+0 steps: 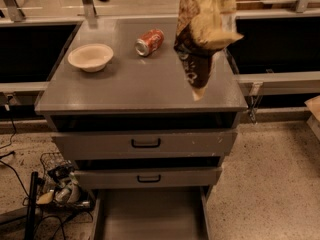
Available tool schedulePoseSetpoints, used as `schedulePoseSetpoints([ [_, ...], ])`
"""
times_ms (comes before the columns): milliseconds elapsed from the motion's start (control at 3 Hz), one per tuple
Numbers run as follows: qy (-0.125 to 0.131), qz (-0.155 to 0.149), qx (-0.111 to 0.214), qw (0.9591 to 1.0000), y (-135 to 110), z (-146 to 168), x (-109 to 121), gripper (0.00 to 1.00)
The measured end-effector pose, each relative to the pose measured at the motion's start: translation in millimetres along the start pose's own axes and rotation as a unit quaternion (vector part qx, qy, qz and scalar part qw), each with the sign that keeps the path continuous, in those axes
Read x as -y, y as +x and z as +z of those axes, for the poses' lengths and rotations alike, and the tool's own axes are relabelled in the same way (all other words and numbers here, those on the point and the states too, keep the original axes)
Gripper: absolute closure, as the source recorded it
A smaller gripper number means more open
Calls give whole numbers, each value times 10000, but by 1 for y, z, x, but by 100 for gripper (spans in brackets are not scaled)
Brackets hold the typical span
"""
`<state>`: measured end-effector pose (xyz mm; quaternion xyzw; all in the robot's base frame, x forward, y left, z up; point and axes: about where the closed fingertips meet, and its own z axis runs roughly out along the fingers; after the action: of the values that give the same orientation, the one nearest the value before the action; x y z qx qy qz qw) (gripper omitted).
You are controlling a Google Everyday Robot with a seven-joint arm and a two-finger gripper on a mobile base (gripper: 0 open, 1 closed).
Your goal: Pick brown chip bag from bottom drawer and place on counter
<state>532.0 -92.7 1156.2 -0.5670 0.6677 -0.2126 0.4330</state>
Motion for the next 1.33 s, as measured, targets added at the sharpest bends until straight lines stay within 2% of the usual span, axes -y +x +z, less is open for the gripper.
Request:
schedulePoseSetpoints([
  [333, -421, 33, 0, 9991, -1, 39, -11, 100],
  [667, -421, 33, 1, 9991, -1, 39, -11, 100],
  [1000, -255, 6, 50, 9997, -9, 24, -8, 100],
  [1333, -221, 97, 154, 9996, -11, 37, 3, 100],
])
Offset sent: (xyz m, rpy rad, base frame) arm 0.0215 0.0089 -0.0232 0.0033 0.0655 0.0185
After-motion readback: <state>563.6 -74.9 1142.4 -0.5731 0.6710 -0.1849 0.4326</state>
